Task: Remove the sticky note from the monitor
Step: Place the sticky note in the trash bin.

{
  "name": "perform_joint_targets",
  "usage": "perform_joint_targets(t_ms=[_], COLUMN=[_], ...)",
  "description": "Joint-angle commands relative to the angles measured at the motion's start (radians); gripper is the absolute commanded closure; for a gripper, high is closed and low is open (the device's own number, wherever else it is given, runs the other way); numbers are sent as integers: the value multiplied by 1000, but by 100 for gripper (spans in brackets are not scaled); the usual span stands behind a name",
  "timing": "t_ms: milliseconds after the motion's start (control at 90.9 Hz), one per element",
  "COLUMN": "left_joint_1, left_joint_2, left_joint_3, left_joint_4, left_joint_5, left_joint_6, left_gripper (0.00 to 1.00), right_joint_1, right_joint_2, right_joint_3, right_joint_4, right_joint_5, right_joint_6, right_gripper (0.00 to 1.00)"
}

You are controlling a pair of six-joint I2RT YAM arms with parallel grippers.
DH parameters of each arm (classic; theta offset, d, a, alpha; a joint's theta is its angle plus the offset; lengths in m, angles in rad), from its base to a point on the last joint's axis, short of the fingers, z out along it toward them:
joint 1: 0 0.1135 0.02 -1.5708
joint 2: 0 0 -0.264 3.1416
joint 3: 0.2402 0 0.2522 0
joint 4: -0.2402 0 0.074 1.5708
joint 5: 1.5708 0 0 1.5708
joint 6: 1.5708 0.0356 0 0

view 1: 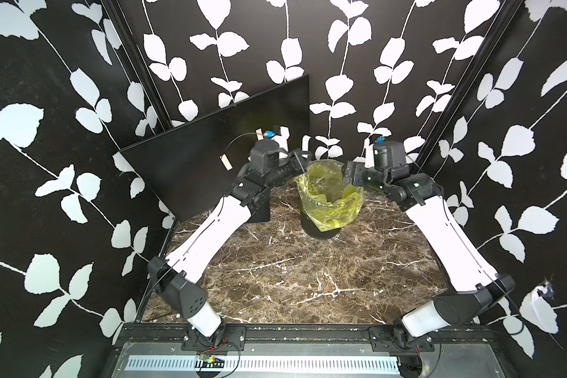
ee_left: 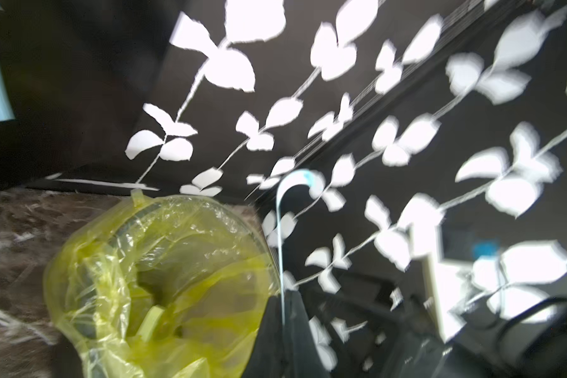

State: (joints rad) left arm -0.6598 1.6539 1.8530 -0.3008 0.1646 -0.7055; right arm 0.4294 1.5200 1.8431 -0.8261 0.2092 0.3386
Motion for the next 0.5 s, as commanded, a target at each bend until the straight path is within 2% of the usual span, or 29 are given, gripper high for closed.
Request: perform_joint_targets(t_ms=[0, 66, 154, 220, 484], left_joint_1=[-34, -35, -93, -113, -136], left_joint_2=[84, 132, 224, 281, 365], left_joint_3=[107, 195, 345, 444, 551], left_joint_4=[-343, -442, -578, -655, -734], left_joint_5=[8, -25, -121, -171, -234], left_joint_6=[270, 345, 470, 517, 581], left_gripper=[100, 100, 100, 100, 98], right_joint_1=[-10, -15, -18, -18, -19], right_joint_2=[-45, -52, -59, -60, -60], right_joint_3=[1, -5, -17, -28, -53], right_joint_4=[5, 8, 13, 21, 36], right_joint_5=[18, 16, 9, -1, -10], right_joint_6=[-4, -4, 3, 9, 4], right_gripper=[2, 2, 2, 2, 2])
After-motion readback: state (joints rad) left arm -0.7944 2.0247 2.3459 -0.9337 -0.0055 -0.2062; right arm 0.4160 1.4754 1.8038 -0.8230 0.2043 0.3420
